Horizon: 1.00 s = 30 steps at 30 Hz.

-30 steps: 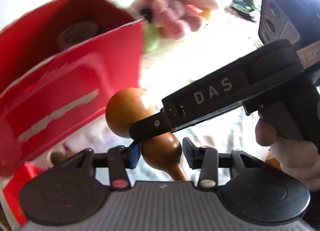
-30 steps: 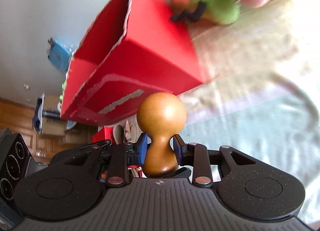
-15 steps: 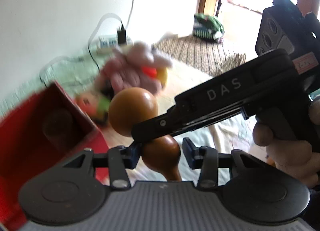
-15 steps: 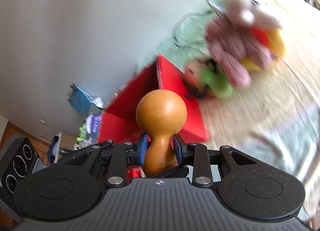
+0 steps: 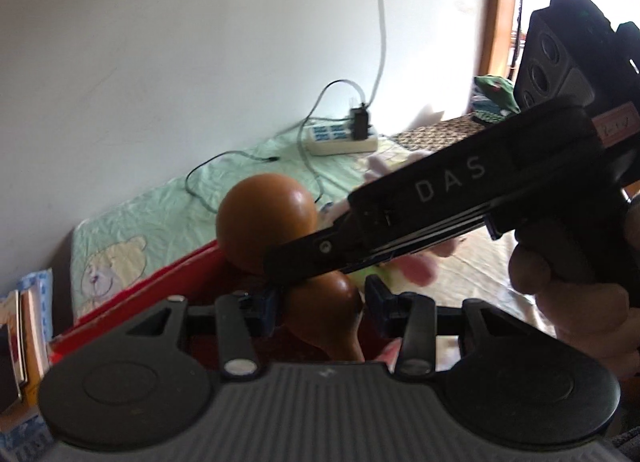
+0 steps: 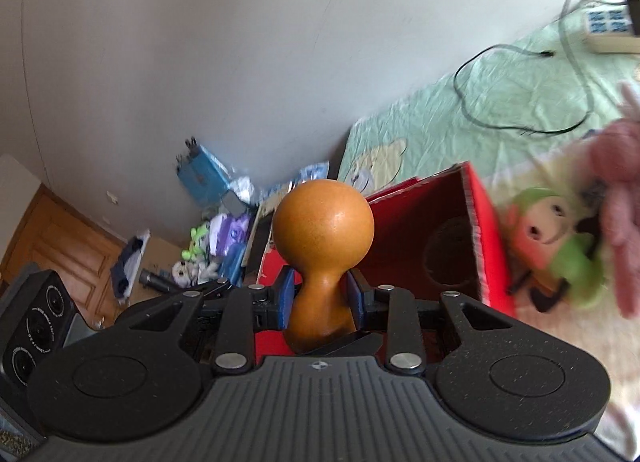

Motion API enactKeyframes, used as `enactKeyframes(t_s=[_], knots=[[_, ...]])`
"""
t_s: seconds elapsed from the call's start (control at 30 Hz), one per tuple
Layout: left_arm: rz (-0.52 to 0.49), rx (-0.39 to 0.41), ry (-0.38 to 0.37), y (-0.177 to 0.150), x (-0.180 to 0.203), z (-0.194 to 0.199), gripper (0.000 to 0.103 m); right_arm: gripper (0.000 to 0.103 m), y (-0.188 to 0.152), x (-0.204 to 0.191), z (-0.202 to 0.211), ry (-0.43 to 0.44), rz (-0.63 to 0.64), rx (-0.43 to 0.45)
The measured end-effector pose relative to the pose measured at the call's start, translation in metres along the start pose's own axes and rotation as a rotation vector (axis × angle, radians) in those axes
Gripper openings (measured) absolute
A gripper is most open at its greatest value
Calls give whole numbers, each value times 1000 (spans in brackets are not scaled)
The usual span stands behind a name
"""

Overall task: Organize objects
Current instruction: 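Lift the wooden toy with the right tool and carry it over the box, then lower the wooden toy into the red box and open the right tool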

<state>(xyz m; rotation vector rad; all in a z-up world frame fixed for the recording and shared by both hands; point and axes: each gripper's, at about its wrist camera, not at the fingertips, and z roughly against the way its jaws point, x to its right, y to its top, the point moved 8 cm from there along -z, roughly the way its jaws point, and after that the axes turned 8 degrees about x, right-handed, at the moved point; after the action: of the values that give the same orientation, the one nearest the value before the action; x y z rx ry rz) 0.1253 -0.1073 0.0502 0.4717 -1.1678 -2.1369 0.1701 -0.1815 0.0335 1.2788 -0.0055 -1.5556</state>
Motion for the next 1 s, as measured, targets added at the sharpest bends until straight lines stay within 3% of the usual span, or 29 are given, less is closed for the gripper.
enactKeyframes(t_s=[0.2,0.47,0.67,1.0], knots=[[62,-91,34,-30,-41,-16,45,31,-11,12,-51,-39,-7,-121],[102,-222,38,-72,-62,-63,45,31,-33,35,-89,-93,-15,-259],[107,-288,33,-83,-67,-81,45,31,-40,46,-96,-116,-33,-280],[128,-375,59,-88,-75,-96,48,29,-48,47,-106,-241,136,-265]])
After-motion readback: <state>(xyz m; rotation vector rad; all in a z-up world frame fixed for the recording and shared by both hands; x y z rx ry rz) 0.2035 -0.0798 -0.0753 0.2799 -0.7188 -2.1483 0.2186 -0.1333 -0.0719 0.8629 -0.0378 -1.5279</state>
